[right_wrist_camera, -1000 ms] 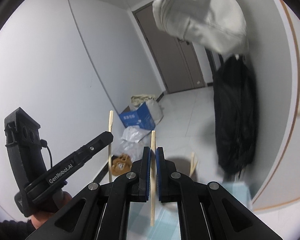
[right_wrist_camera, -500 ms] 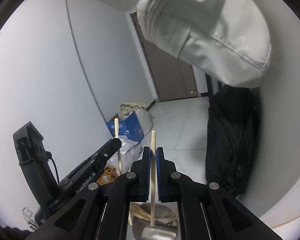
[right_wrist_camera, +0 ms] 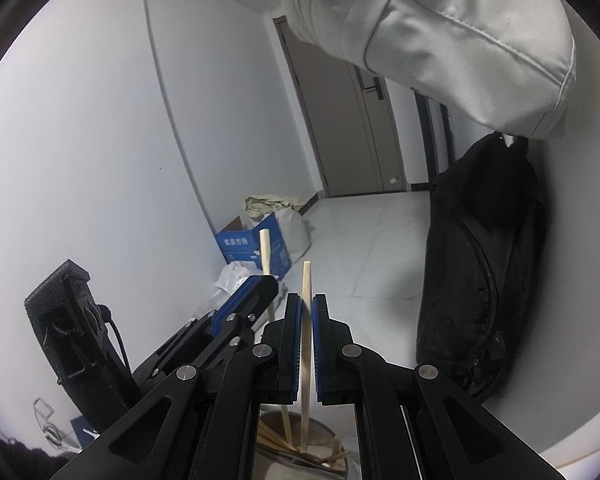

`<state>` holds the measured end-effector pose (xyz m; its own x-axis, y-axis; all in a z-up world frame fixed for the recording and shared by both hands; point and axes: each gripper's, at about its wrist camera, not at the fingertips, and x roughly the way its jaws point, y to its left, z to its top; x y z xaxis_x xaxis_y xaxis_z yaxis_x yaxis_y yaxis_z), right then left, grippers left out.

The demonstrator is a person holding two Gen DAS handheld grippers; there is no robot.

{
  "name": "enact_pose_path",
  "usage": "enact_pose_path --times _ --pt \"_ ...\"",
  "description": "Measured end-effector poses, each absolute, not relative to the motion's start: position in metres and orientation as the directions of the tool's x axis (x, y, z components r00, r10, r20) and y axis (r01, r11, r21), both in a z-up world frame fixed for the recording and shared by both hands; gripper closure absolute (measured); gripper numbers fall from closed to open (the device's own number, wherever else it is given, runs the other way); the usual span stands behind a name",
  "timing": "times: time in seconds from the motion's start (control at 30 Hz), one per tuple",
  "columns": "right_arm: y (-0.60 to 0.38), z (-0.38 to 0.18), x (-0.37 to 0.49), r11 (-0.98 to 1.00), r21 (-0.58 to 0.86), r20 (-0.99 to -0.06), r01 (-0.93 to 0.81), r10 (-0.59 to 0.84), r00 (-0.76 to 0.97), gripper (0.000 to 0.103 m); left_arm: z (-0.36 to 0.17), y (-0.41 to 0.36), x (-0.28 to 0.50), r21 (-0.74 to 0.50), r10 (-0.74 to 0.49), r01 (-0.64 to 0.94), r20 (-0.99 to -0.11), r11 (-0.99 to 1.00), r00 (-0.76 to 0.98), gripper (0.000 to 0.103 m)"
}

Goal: Organize utensils
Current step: 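Carry chopsticks in both tools over the white holder, then open both tools to drop the chopsticks into the holder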

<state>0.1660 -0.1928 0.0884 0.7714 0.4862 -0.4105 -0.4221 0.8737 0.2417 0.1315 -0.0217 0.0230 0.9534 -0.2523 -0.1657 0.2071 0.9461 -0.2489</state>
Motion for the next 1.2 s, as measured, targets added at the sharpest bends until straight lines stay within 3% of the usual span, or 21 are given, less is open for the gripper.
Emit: enact_pose_path --times 0.57,1.2 --pt "-0.206 0.058 0.173 0.880 0.251 -0.432 -0.402 0.474 0.767 0.098 0.009 -0.048 0.114 -0.092 -0.302 0.291 -0.159 0.952 0.940 0.101" --pt "-0.195 0.050 0.163 0.864 0.229 -0.415 -0.448 0.503 0.758 0.098 0.003 -0.029 0.106 -0.130 -0.413 0.393 -0.275 0.911 0.868 0.101"
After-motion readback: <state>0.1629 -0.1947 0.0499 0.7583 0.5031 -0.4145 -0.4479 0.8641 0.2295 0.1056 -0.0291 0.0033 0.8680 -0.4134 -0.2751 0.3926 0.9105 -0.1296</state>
